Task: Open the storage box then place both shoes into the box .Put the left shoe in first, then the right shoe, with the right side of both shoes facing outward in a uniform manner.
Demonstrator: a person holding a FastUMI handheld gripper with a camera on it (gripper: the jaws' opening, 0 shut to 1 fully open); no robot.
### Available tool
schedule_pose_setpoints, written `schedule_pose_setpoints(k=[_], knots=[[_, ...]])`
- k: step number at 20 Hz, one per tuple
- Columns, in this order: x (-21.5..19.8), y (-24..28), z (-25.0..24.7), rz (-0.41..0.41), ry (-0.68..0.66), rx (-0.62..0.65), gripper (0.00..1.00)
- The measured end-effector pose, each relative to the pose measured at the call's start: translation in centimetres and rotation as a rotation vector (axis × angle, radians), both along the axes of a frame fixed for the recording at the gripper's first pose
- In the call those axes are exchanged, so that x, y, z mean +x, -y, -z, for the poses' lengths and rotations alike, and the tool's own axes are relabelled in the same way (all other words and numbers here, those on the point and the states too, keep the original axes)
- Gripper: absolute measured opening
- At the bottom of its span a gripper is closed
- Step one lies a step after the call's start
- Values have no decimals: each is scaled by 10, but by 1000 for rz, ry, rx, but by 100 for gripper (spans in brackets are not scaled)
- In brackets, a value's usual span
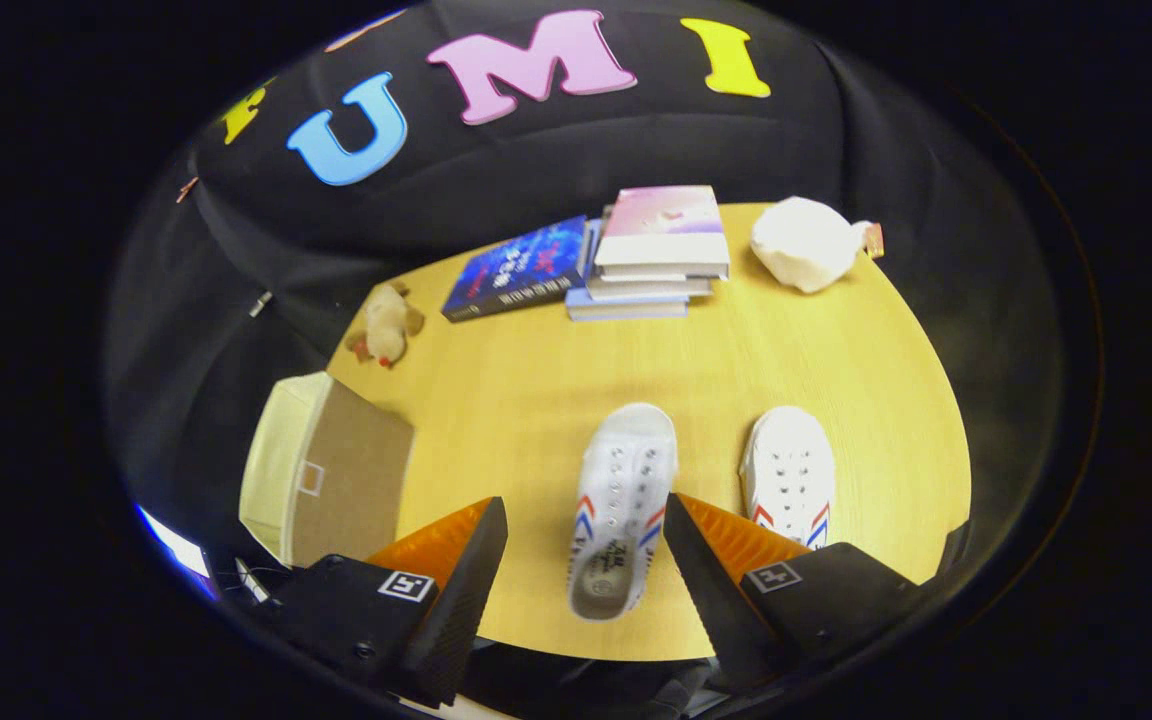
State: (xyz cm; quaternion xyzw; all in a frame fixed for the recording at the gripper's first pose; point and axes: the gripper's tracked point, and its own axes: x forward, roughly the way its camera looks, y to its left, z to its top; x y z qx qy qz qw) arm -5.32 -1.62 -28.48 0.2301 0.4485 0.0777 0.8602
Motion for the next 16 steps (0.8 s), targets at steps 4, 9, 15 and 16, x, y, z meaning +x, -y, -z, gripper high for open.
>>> schedule_pose_setpoints(k=[4, 9, 15, 16], knots=[[-6, -2, 55, -33, -97, -12, 92], [12, -2, 96, 20, -172, 8, 84], [19, -11, 120, -13, -219, 18, 66], [19, -15, 121, -17, -222, 30, 58]])
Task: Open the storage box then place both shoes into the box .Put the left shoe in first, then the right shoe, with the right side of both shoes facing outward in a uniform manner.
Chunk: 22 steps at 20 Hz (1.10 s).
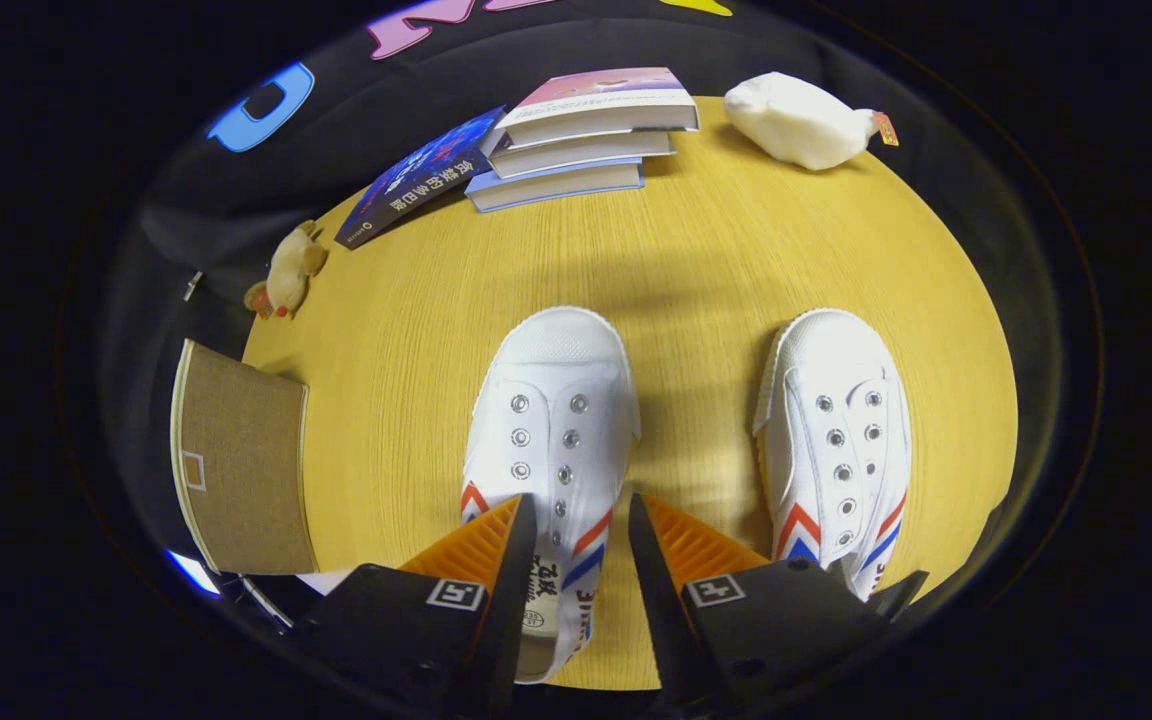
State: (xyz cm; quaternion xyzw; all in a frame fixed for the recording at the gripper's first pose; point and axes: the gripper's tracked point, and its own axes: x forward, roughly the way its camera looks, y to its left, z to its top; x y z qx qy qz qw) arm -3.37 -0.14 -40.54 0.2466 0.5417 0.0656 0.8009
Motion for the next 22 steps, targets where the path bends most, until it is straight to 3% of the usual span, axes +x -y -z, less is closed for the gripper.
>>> schedule_pose_setpoints(k=[3, 5, 6, 14, 22], knots=[[0, 7, 9, 24, -47, -27, 43], [-1, 10, 5, 45, -46, -14, 16], [1, 8, 8, 44, -38, -13, 11], [1, 2, -47, 102, 27, 87, 8], [12, -48, -174, 128, 96, 268, 7]])
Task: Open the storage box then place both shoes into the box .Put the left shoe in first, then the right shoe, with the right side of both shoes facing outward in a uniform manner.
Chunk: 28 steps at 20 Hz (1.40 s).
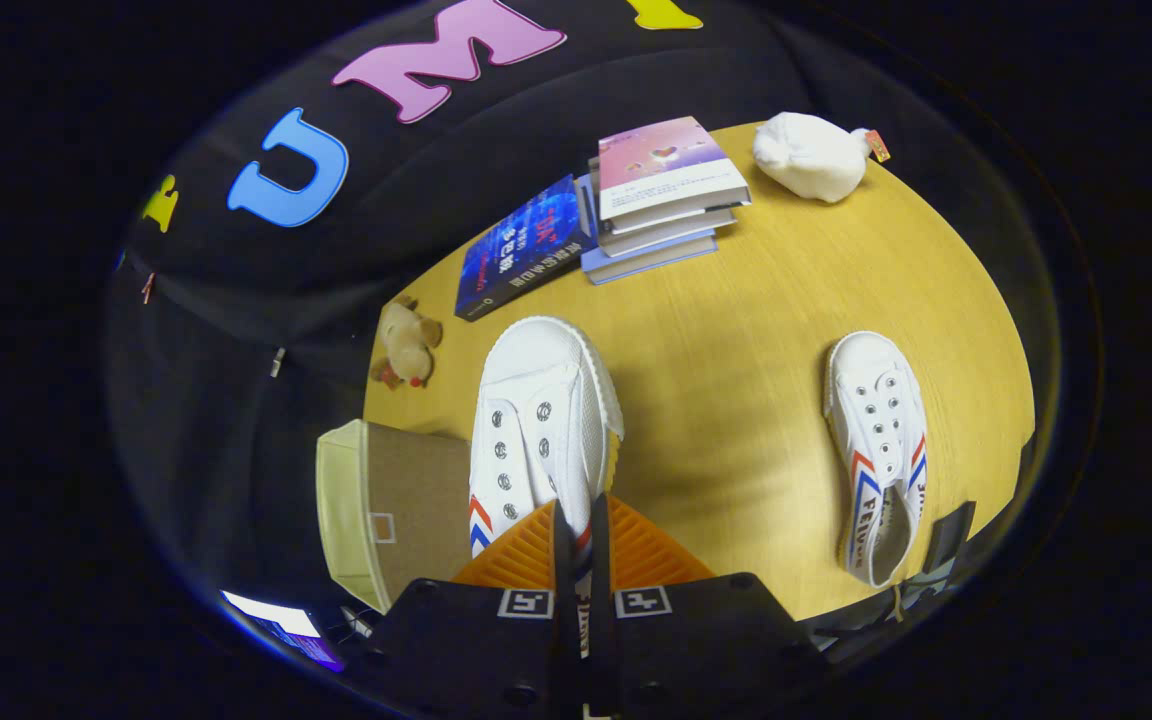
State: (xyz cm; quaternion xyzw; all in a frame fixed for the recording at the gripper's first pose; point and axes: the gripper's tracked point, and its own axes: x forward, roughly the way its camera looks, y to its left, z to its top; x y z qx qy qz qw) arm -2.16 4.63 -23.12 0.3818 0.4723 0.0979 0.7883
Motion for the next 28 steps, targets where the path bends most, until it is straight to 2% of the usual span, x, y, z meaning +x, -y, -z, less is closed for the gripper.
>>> schedule_pose_setpoints(k=[3, 6, 10, 15, 18, 28], knots=[[6, -41, -54, -17, 42, 88, 8], [6, -92, -103, -69, 78, 179, 7], [-5, -159, -138, -162, 84, 200, 7], [-9, -227, -125, -220, 31, 143, 8], [0, -257, -112, -216, 1, 126, 8], [19, -310, -70, -221, -67, 19, 8]])
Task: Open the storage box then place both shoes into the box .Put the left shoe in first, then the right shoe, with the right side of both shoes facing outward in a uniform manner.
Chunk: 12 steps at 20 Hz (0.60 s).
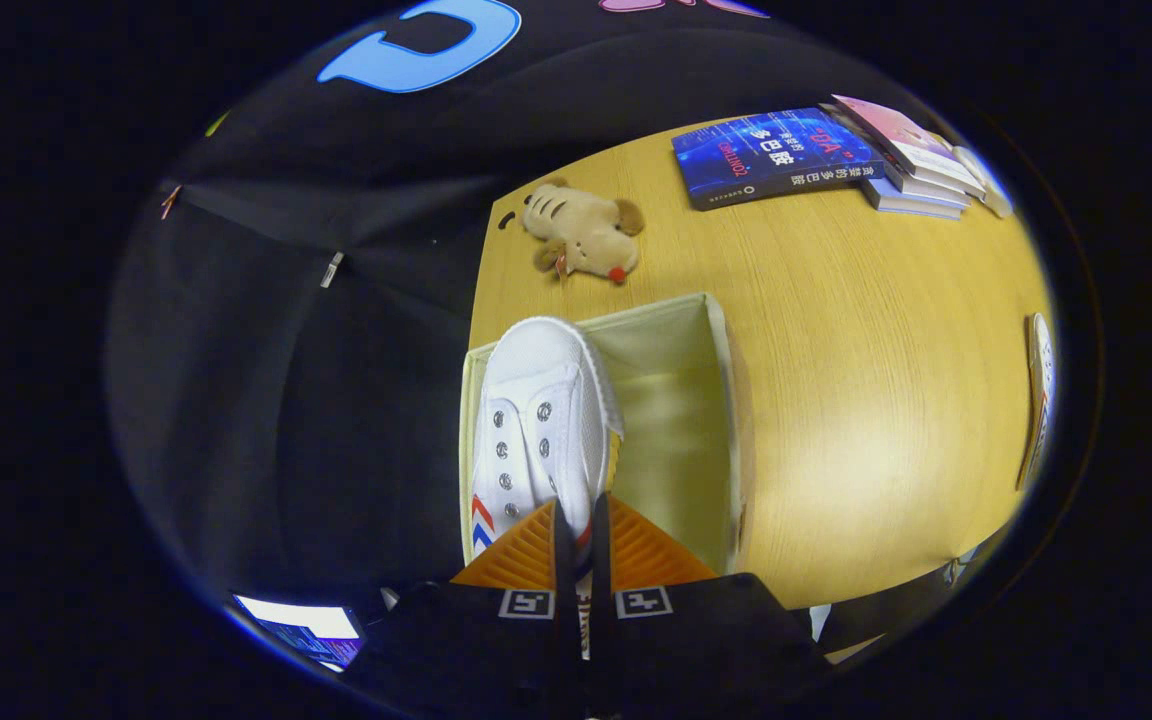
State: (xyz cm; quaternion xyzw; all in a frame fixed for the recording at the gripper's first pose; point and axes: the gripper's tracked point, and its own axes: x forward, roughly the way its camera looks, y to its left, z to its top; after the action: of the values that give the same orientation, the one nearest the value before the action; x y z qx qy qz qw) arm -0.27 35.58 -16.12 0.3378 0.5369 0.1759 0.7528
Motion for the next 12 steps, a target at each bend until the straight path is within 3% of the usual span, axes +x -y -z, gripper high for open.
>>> schedule_pose_setpoints(k=[12], knots=[[-3, -38, 26, -51, -40, -56, 9]])
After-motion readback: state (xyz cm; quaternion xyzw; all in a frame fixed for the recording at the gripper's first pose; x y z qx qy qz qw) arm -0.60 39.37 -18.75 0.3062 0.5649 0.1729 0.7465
